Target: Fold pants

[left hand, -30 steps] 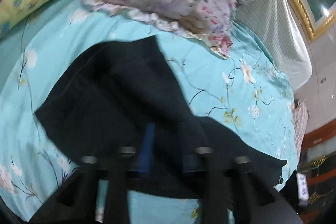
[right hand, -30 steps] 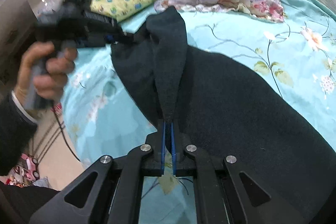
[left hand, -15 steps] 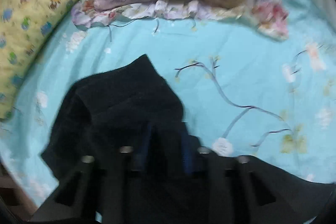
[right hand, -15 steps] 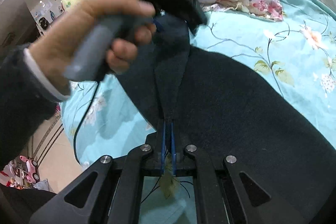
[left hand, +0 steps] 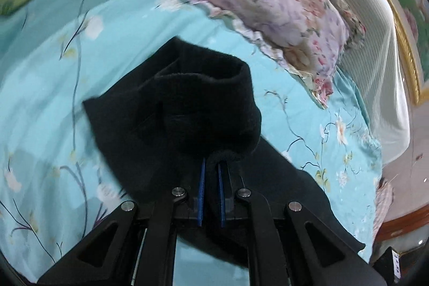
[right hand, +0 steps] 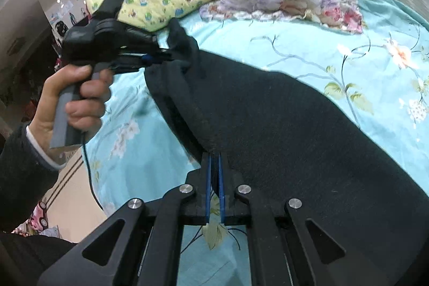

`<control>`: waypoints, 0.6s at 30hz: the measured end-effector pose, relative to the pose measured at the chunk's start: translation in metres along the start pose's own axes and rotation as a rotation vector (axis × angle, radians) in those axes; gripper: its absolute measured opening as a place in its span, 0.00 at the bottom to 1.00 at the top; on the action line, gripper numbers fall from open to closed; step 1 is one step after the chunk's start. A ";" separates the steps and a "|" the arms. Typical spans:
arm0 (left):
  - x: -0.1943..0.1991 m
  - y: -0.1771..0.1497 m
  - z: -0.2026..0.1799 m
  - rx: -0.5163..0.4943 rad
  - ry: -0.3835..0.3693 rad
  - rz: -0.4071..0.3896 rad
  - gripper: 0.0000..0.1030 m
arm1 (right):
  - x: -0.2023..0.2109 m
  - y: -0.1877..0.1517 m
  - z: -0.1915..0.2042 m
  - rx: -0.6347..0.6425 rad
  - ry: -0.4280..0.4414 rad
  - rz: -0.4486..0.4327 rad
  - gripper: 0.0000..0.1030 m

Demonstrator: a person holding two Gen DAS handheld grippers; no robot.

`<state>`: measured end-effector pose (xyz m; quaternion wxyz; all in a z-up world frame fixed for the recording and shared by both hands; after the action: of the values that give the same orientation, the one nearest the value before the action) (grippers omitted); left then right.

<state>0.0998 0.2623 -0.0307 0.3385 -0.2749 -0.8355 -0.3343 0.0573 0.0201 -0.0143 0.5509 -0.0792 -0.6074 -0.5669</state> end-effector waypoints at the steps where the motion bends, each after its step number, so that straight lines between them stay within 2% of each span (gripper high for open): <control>1: -0.001 -0.001 0.004 0.011 -0.012 -0.003 0.07 | -0.002 -0.001 0.002 0.005 -0.009 0.009 0.05; 6: 0.004 -0.003 0.015 0.003 -0.050 -0.007 0.08 | -0.011 -0.005 0.009 0.042 -0.051 0.056 0.07; 12: 0.030 0.000 0.026 -0.046 -0.018 -0.080 0.16 | -0.010 -0.008 0.006 -0.041 -0.004 0.074 0.14; 14: 0.035 -0.001 0.032 -0.053 0.010 -0.091 0.28 | -0.010 -0.008 0.006 -0.078 0.040 0.069 0.14; 18: 0.042 -0.003 0.047 -0.014 0.021 -0.110 0.42 | -0.007 -0.004 0.010 -0.134 0.087 0.046 0.14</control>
<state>0.0538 0.3051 -0.0259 0.3264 -0.2273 -0.8434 -0.3612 0.0518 0.0302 -0.0197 0.5831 -0.1049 -0.5417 -0.5963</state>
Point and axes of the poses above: each gripper's, at about its wrist camera, not at the fingertips, and x roughly against the way its jaws point, z to its left, y to its top, the point moved 5 cm from there along -x, roughly the way its jaws point, and after that the axes turned 4 degrees about -y, right-handed, at the moved point
